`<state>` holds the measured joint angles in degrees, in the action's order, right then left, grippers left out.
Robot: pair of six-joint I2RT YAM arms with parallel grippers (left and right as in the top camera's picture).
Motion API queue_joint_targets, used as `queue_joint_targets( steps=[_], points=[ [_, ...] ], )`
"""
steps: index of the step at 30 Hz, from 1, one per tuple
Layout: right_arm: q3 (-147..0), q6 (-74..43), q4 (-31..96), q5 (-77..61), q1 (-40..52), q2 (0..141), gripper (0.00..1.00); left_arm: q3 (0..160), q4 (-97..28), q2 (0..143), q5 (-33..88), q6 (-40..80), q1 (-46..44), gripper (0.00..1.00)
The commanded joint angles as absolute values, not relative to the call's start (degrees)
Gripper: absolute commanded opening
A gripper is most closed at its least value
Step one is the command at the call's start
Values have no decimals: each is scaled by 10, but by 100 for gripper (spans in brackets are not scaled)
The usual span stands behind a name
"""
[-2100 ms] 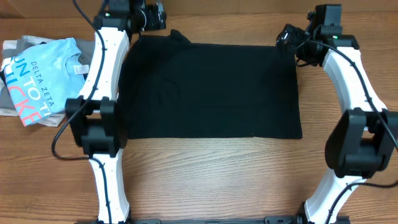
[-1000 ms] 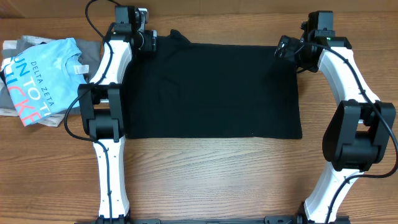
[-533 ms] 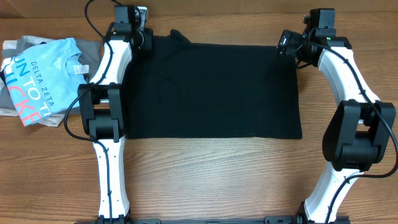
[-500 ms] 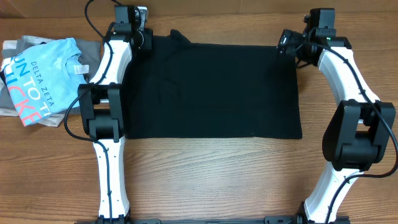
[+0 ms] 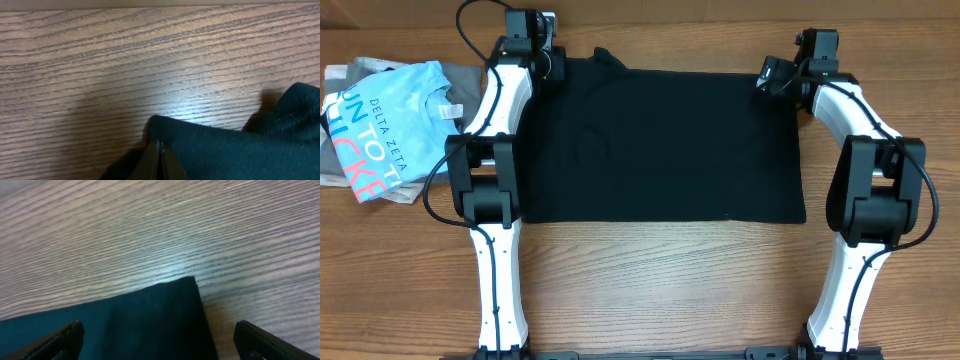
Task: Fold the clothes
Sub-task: 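Hold the top corners with both grippers, pulling slightly outward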
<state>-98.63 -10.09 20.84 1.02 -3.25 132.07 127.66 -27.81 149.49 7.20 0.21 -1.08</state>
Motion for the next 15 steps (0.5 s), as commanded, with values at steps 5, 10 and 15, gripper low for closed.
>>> queue_joint_targets(
  steps=[5,10,15],
  points=[
    [-998,-96,173,30,-33,1342,95,1284,-276,1506,70,18,-12,4],
    [-998,-96,167,51,-32,1364,92,1284,-270,1506,71,18,-12,4],
    [-998,-96,163,60,-32,1367,89,1284,-272,1506,71,19,-13,4]
  ],
)
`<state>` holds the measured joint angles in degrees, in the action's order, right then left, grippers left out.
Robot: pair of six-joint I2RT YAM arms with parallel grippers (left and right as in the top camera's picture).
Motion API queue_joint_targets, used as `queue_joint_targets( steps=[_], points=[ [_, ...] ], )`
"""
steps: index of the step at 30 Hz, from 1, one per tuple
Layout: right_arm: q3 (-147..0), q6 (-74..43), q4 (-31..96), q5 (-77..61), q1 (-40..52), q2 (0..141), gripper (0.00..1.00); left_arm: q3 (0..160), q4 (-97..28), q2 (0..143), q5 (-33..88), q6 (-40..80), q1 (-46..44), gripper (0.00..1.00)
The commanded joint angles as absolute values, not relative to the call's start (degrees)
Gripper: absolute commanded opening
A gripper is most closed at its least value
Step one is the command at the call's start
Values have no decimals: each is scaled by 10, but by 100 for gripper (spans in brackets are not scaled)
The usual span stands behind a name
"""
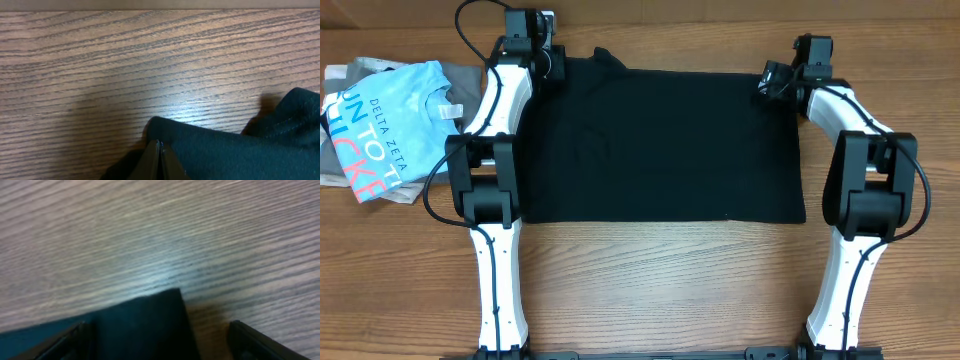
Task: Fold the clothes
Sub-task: 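Hold the top corners with both grippers, pulling slightly outward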
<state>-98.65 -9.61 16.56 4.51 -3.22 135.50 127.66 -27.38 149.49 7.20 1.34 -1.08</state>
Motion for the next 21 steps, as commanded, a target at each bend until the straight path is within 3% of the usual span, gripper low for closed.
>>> queue_joint_targets(
  steps=[1,4,6,12,13,21],
  points=[
    [-998,-96,161,60,-32,1367,87,1284,-272,1506,71,19,-13,4],
    [-998,-96,158,60,-32,1367,77,1284,-270,1506,71,30,-13,4],
    [-998,-96,158,60,-32,1367,56,1284,-270,1506,71,30,-13,4],
    [-998,-105,159,60,-32,1367,34,1284,-269,1506,71,30,-13,4],
    [-998,-107,159,60,-32,1367,24,1284,-269,1506,71,30,-13,4],
    [-998,-140,163,71,-32,1367,4,1284,-271,1506,71,30,-13,4]
  ],
)
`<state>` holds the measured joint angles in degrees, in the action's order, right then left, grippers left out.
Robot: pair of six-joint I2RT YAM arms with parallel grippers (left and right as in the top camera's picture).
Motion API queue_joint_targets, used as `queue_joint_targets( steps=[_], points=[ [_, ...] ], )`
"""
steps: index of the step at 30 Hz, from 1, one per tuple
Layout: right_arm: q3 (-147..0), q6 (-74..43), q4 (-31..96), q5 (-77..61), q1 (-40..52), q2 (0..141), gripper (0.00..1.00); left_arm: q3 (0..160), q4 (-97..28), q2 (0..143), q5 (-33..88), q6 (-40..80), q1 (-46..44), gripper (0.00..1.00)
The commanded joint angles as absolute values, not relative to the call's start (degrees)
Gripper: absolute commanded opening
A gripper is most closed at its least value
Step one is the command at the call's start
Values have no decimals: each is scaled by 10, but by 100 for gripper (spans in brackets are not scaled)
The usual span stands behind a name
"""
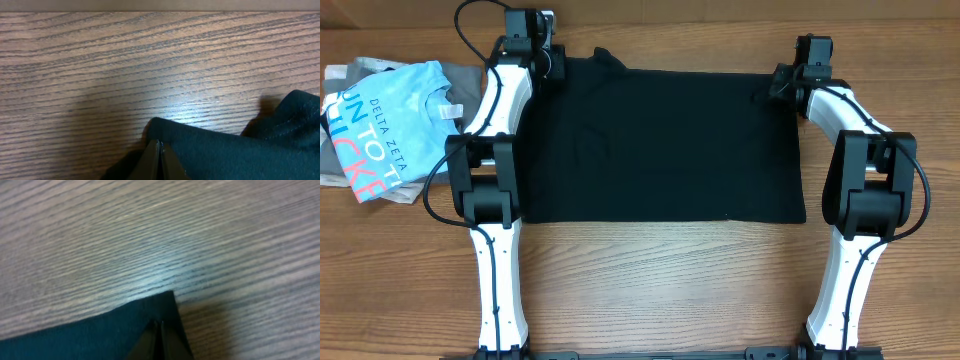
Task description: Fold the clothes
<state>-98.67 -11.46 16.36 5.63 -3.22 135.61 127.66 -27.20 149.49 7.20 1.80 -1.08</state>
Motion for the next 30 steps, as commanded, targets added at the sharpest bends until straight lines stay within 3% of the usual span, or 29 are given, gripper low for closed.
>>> queue_joint_targets(
  steps=[1,15,30],
  points=[
    [-998,-149,163,76,-32,1367,4,1284,-271,1506,71,30,-13,4],
    [-1083,-168,259,90,-32,1366,4,1284,-275,1457,94,49,-13,4],
    [-1154,-297,438,88,-33,1357,4,1284,-412,1378,78,116,-13,4]
  ],
)
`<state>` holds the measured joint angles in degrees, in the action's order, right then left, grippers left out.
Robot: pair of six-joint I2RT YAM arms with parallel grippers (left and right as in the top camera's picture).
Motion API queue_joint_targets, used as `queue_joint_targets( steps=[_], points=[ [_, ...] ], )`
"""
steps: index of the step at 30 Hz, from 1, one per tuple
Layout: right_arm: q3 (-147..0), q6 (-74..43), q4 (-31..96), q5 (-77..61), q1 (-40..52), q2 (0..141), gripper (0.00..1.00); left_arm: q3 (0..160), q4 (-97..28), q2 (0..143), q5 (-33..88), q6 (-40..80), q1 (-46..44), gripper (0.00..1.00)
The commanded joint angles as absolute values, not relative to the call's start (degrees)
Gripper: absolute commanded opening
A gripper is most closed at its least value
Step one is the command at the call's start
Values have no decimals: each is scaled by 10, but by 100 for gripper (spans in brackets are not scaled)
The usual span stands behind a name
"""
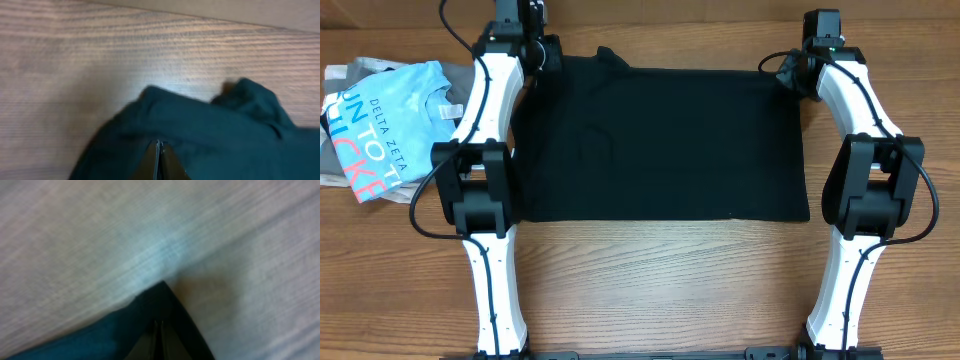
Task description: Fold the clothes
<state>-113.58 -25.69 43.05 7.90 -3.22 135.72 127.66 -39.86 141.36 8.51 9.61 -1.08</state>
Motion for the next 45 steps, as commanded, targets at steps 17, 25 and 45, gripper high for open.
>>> queue_joint_targets(
  steps=[17,25,45],
  points=[
    [-1154,-298,439,37,-33,1351,4,1284,-278,1449,115,1,-14,94],
    [-1154,-298,445,37,-33,1351,4,1284,-202,1508,119,-14,-46,77],
    [-1154,-296,452,37,-33,1351,4,1284,-214,1530,41,-20,-89,65]
  ],
)
